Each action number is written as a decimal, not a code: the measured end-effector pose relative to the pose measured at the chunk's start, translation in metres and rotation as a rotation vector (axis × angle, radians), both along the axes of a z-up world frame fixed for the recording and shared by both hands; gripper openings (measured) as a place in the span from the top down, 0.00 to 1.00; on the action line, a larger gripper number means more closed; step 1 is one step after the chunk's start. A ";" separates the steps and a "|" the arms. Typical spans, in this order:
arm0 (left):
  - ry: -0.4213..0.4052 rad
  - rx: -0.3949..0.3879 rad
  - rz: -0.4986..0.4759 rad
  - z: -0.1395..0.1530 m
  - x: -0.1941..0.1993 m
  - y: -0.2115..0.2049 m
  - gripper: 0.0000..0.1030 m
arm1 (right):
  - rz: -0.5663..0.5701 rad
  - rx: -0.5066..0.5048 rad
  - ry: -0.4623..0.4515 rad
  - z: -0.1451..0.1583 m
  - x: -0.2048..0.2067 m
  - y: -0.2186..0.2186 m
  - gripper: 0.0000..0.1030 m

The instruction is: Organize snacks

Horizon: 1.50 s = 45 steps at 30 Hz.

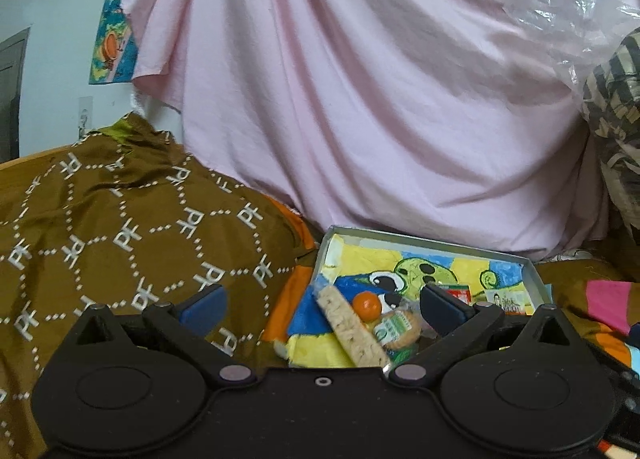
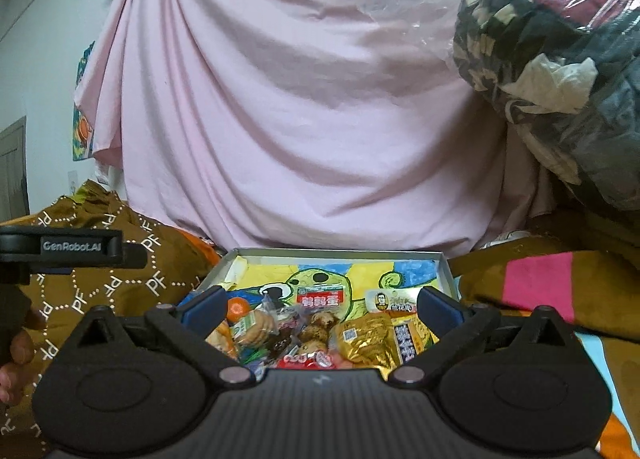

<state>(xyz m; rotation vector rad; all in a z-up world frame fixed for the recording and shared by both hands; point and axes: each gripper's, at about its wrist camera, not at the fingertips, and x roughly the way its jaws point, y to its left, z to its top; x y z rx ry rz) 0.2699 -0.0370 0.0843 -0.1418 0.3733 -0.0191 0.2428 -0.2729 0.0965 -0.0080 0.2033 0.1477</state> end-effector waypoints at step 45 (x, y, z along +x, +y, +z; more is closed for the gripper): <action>-0.051 0.044 0.009 -0.048 -0.171 0.042 0.01 | -0.034 0.038 0.020 -0.029 -0.147 0.018 0.00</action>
